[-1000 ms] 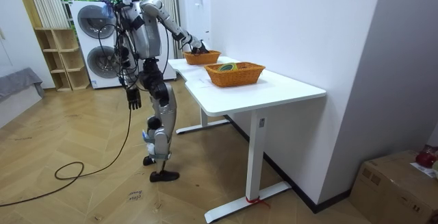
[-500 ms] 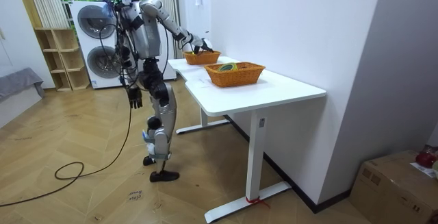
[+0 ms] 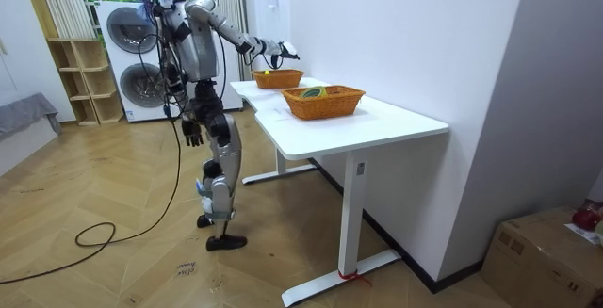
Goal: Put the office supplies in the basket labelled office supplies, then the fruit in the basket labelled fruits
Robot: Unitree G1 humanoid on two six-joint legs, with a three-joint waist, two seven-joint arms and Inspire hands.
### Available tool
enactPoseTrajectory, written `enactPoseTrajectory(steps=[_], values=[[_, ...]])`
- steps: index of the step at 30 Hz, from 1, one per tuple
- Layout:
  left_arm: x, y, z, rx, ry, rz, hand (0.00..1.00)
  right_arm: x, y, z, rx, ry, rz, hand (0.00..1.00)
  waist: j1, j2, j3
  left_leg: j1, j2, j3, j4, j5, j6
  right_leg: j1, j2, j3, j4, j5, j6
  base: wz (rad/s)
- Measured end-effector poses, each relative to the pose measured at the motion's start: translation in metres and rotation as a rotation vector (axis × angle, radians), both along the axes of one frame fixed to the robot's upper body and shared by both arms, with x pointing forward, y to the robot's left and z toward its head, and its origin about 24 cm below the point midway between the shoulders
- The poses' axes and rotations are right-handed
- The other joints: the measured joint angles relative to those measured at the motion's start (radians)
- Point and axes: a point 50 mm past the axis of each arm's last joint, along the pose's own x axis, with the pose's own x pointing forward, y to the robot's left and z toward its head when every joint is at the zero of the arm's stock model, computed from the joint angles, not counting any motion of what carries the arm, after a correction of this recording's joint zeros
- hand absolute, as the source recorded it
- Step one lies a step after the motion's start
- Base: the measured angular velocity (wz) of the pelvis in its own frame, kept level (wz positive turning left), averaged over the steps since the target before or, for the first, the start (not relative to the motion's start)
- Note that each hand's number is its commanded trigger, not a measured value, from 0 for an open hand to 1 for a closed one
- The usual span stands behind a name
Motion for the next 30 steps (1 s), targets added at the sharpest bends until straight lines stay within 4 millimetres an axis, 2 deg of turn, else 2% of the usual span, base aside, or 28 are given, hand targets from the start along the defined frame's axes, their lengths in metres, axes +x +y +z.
enactPoseTrajectory(steps=[3,6,8,11,12,15,18,19,20,23,27,30], values=[[0.000,0.000,0.000,0.001,0.001,-0.007,0.00,-0.003,-0.006,0.015,0.036,-0.084,-0.025,0.00,-0.024,0.023,-0.0081,0.010,0.003,0.016,-0.007,0.000,0.000,0.000,0.000,0.014,0.002,0.002,-0.002,-0.14],[0.001,-0.001,0.000,-0.003,-0.006,-0.009,0.00,-0.005,-0.012,0.021,0.036,-0.127,-0.036,0.00,-0.046,0.038,-0.0167,0.026,0.005,0.028,-0.016,0.001,0.002,0.003,0.000,0.030,0.005,0.002,-0.002,-0.15],[0.004,-0.002,0.000,-0.007,-0.023,-0.015,0.00,-0.005,-0.020,0.027,0.047,-0.150,-0.058,0.00,-0.067,0.035,-0.0205,0.027,0.006,0.040,-0.017,0.001,0.002,0.002,0.000,0.038,0.005,0.002,-0.002,-0.10],[0.005,-0.002,0.000,-0.011,-0.036,-0.020,0.00,-0.007,-0.028,0.041,0.086,-0.218,-0.094,0.00,-0.099,0.036,-0.0198,0.037,0.011,0.054,-0.024,0.001,0.002,-0.001,0.003,0.059,0.005,0.002,-0.003,-0.17],[0.005,-0.001,0.000,-0.011,-0.037,-0.021,0.00,-0.009,-0.030,0.044,0.099,-0.237,-0.099,0.00,-0.106,0.040,-0.0172,0.042,0.013,0.062,-0.030,0.001,0.002,-0.002,0.004,0.064,0.005,0.003,-0.003,-0.28],[0.008,-0.002,0.000,-0.012,-0.046,-0.024,0.00,-0.018,-0.039,0.061,0.170,-0.327,-0.118,0.00,-0.146,0.045,-0.0140,0.062,0.021,0.105,-0.045,0.001,0.001,-0.003,0.019,0.104,0.004,0.005,-0.007,-0.33],[0.011,-0.002,0.001,-0.010,-0.057,-0.026,0.00,-0.024,-0.047,0.066,0.237,-0.355,-0.141,0.00,-0.178,0.053,-0.0114,0.073,0.025,0.129,-0.051,0.000,0.001,-0.004,0.024,0.129,0.003,0.009,-0.008,-0.28],[0.012,-0.002,0.001,-0.011,-0.059,-0.027,0.00,-0.026,-0.052,0.066,0.274,-0.354,-0.158,0.00,-0.185,0.059,-0.0124,0.080,0.028,0.136,-0.055,-0.001,0.001,-0.005,0.028,0.140,0.002,0.013,-0.009,-0.31],[0.012,-0.002,0.001,-0.010,-0.062,-0.026,0.00,-0.028,-0.059,0.066,0.309,-0.355,-0.182,0.00,-0.198,0.059,-0.0151,0.079,0.030,0.145,-0.056,-0.002,0.001,-0.009,0.030,0.150,0.004,0.014,-0.009,-0.29],[0.013,-0.002,0.001,-0.014,-0.075,-0.032,0.00,-0.029,-0.074,0.071,0.414,-0.368,-0.232,0.00,-0.232,0.063,-0.0163,0.076,0.033,0.161,-0.060,-0.003,0.001,-0.030,0.033,0.166,0.020,0.014,-0.010,-0.21],[0.011,-0.004,0.001,-0.005,-0.077,-0.028,0.00,-0.032,-0.097,0.083,0.531,-0.407,-0.306,0.00,-0.245,0.066,-0.0201,0.068,0.042,0.199,-0.062,-0.005,-0.002,-0.054,0.042,0.190,0.020,0.022,-0.018,-0.26],[0.010,-0.003,0.001,-0.005,-0.076,-0.027,0.00,-0.038,-0.105,0.086,0.549,-0.437,-0.341,0.00,-0.262,0.067,-0.0212,0.070,0.050,0.219,-0.062,-0.008,-0.007,-0.058,0.051,0.196,0.016,0.028,-0.022,-0.17]])
